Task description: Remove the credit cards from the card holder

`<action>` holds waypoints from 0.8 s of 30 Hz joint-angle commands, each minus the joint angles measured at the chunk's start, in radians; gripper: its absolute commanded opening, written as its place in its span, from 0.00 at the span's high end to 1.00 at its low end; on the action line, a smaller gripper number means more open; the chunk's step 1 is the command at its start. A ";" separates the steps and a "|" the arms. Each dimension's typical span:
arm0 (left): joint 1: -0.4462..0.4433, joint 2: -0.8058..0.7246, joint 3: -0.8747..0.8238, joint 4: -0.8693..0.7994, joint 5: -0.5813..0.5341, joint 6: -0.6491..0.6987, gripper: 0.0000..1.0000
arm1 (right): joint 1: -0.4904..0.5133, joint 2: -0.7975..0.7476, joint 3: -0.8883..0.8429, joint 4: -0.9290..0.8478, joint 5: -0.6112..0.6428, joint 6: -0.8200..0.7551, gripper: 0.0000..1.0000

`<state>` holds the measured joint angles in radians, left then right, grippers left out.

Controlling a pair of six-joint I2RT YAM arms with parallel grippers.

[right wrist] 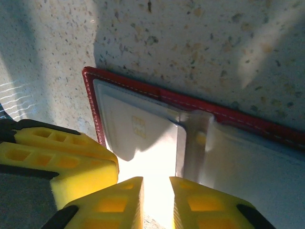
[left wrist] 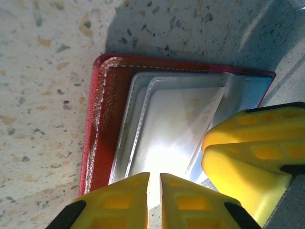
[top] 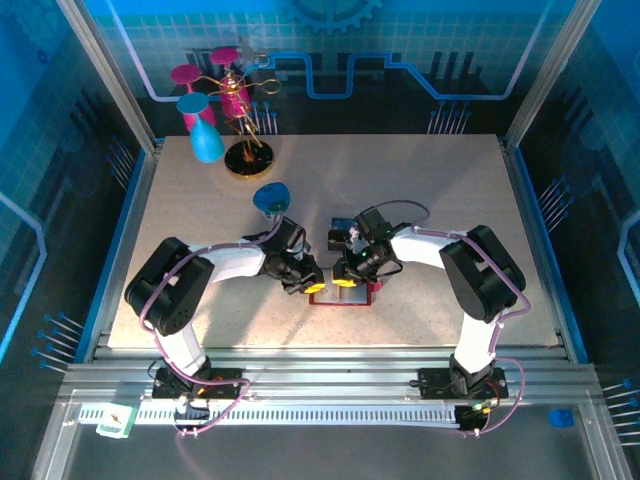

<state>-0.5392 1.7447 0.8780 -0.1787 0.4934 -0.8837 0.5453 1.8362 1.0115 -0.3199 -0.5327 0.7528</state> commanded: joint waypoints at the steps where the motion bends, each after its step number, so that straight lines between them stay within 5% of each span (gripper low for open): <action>1: 0.005 0.013 -0.002 -0.027 -0.005 0.019 0.87 | 0.013 0.022 -0.013 -0.002 -0.007 -0.004 0.78; 24: 0.005 0.010 -0.007 -0.032 -0.005 0.020 0.86 | 0.015 -0.060 0.009 -0.101 0.091 -0.040 0.75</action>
<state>-0.5392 1.7477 0.8780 -0.1787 0.4934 -0.8837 0.5499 1.8133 1.0206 -0.3935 -0.4675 0.7143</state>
